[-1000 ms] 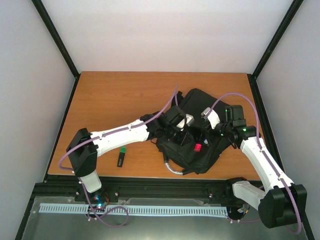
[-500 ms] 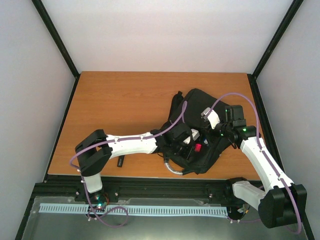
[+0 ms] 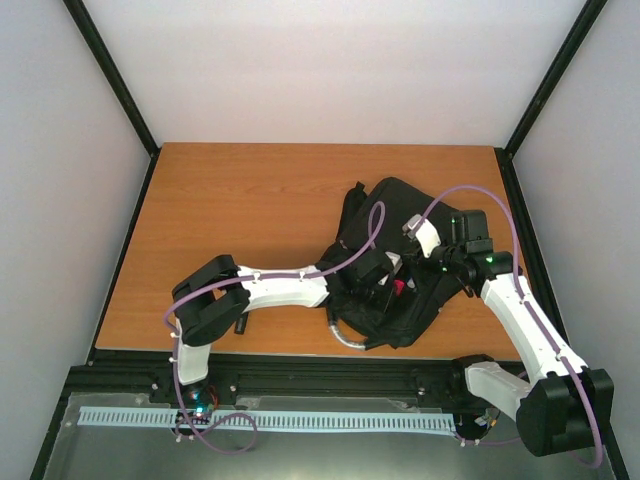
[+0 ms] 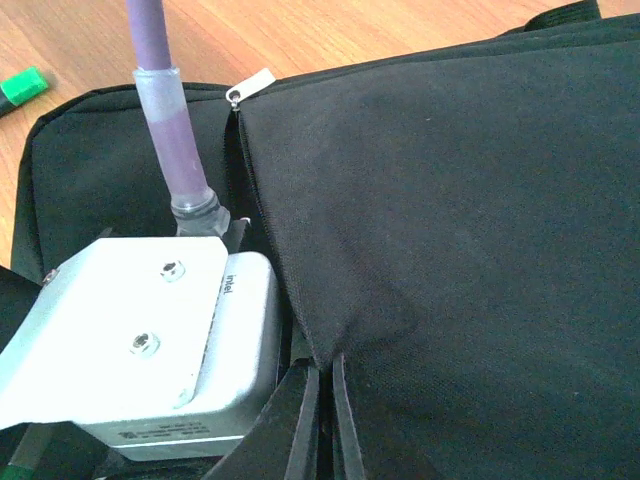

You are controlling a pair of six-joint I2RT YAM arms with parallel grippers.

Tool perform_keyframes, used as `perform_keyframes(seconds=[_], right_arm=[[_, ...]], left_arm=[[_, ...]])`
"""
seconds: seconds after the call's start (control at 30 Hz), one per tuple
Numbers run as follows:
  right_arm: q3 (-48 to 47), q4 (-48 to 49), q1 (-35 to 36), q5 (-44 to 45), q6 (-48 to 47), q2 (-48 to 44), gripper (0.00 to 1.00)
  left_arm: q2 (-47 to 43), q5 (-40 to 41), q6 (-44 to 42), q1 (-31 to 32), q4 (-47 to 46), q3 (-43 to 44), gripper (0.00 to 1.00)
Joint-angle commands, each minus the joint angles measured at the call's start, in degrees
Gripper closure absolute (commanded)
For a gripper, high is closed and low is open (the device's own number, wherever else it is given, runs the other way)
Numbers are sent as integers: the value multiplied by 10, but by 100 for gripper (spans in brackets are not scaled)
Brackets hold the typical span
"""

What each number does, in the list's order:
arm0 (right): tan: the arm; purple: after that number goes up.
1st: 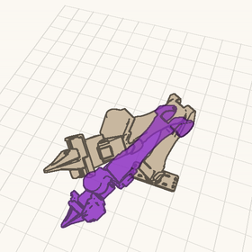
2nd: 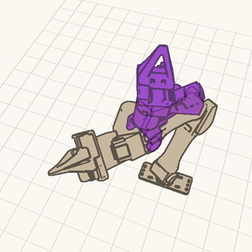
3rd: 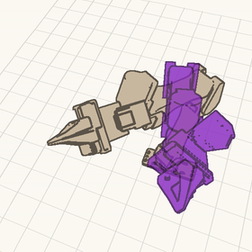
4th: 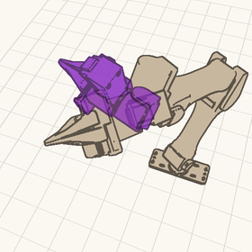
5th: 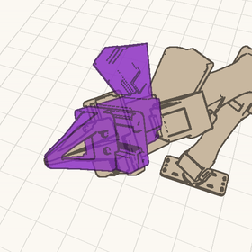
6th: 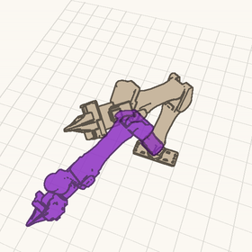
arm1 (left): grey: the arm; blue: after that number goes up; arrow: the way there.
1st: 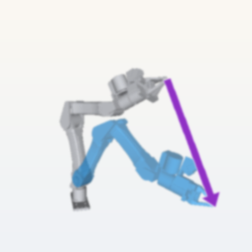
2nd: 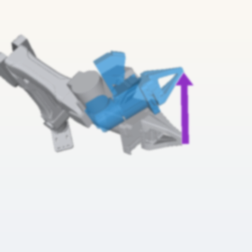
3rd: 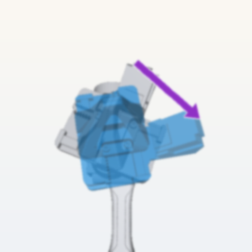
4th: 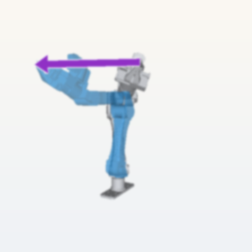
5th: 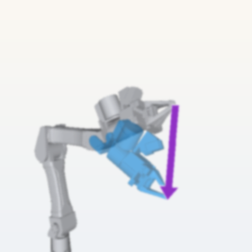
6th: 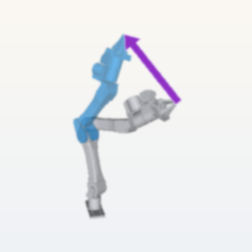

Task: Pack the student bag
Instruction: Place the stationery in the student bag.

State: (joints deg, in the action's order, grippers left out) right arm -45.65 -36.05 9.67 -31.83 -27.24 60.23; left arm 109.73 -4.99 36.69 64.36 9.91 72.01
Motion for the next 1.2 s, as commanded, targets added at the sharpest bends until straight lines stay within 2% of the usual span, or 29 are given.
perform_keyframes(seconds=[0.0, 0.23, 0.4, 0.6, 0.77, 0.93, 1.17], right_arm=[[-7, 19, 2, -38, -7, -6, 96], [-7, 19, 2, -37, -6, -3, 96], [-7, 19, 2, -36, -5, -4, 96], [-7, 20, 2, -34, -6, -4, 95], [-7, 23, 2, -21, -4, -6, 96], [-7, 24, 2, -22, -3, -4, 95], [-7, 23, 2, -24, -3, -2, 96]], left_arm=[[14, 77, 17, 2, -37, 35, 99], [34, 133, 54, -7, -73, 41, 99], [36, 161, 71, -12, -160, 11, 99], [24, 170, 72, -12, -254, -20, 99], [16, 165, 76, -12, -250, -27, 99], [4, 175, 110, -12, -311, -80, 99], [45, 191, 160, -17, -373, -73, 99]])
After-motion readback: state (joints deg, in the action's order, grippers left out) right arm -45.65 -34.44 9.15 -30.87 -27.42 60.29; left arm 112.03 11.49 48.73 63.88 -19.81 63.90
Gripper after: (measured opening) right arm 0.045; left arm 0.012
